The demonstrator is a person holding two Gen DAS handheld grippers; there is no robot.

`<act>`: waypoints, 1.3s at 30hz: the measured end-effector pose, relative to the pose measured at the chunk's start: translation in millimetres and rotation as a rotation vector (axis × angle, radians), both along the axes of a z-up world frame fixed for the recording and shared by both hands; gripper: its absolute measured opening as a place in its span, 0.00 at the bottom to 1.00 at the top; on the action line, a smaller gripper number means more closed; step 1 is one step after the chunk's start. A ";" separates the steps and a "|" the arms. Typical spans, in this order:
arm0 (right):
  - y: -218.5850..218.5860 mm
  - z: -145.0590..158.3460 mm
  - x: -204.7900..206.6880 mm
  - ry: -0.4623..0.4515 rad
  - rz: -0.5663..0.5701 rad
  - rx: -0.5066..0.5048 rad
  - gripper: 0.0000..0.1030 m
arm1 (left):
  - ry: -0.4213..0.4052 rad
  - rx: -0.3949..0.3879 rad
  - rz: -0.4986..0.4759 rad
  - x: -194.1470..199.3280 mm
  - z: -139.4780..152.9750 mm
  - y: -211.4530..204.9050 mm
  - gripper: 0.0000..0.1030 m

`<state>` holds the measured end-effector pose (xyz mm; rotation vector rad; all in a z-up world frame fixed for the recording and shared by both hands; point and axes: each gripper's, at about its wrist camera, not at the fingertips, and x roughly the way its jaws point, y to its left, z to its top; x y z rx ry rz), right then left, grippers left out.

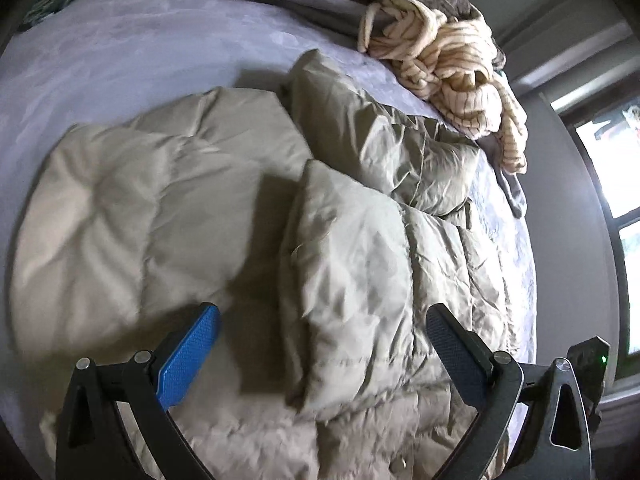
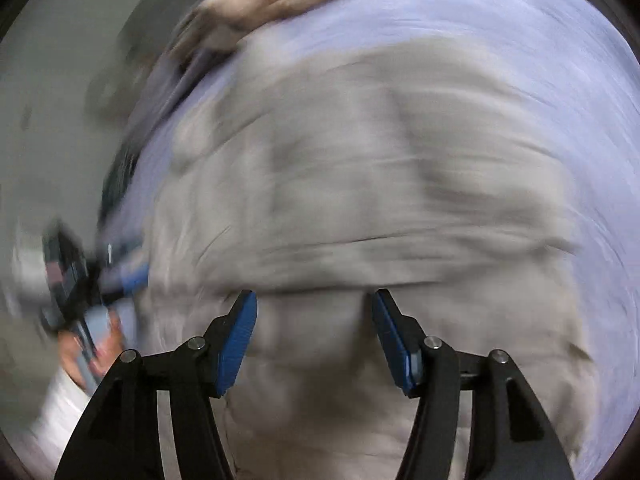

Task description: Fold large clothes

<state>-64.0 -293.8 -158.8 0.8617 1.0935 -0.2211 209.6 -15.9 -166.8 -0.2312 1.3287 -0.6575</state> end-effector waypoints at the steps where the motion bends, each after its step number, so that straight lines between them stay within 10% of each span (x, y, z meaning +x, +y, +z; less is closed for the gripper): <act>1: -20.2 -3.3 -15.4 -0.019 -0.089 0.055 0.62 | -0.003 0.004 -0.008 0.7 -0.7 -4.1 1.00; 3: -55.0 -14.1 -44.3 -0.085 -0.260 0.207 0.62 | -0.007 0.008 -0.026 1.3 -3.3 -14.3 0.96; 6: -84.7 -35.0 -67.5 -0.150 -0.415 0.362 0.62 | 0.020 0.026 -0.054 2.0 -11.1 -28.4 0.49; 7: -91.2 -40.1 -69.6 -0.168 -0.449 0.388 0.62 | 0.034 0.031 -0.064 1.9 -14.0 -32.0 0.19; 8: -93.0 -42.5 -68.6 -0.180 -0.466 0.401 0.62 | 0.045 0.018 -0.071 0.6 -14.7 -33.4 0.14; 9: -96.3 -43.5 -66.0 -0.194 -0.482 0.412 0.57 | 0.031 0.017 -0.060 -1.5 -11.7 -32.7 0.14; 11: -95.8 -40.0 -55.6 -0.202 -0.472 0.370 0.05 | -0.029 0.021 -0.060 -10.1 0.0 -28.8 0.11; 21: -96.9 -38.9 -22.6 -0.053 -0.259 0.140 0.04 | -0.083 0.142 -0.057 -32.2 -21.8 -18.7 0.14; 23: -96.7 -47.2 -25.8 -0.041 -0.273 0.155 0.04 | -0.116 0.193 -0.048 -32.9 -16.5 -18.9 0.28; 26: -95.8 -36.5 -31.3 -0.032 -0.251 0.176 0.12 | -0.237 0.317 -0.004 -32.9 1.0 -11.7 0.72; 28: -89.2 -19.0 -32.7 -0.021 -0.161 0.149 0.39 | -0.296 0.337 0.021 -30.4 14.1 -0.6 0.72; 30: -80.4 5.3 -37.5 -0.080 -0.067 0.121 0.56 | -0.290 0.312 0.034 -25.3 22.9 11.8 0.67; 33: -86.4 36.5 -46.8 -0.180 -0.058 0.062 0.56 | -0.271 0.272 0.029 -18.3 32.5 14.7 0.20; 39: -151.0 -4.9 -26.3 -0.150 -0.348 0.159 0.64 | -0.274 0.213 -0.060 -27.8 33.7 -22.8 0.19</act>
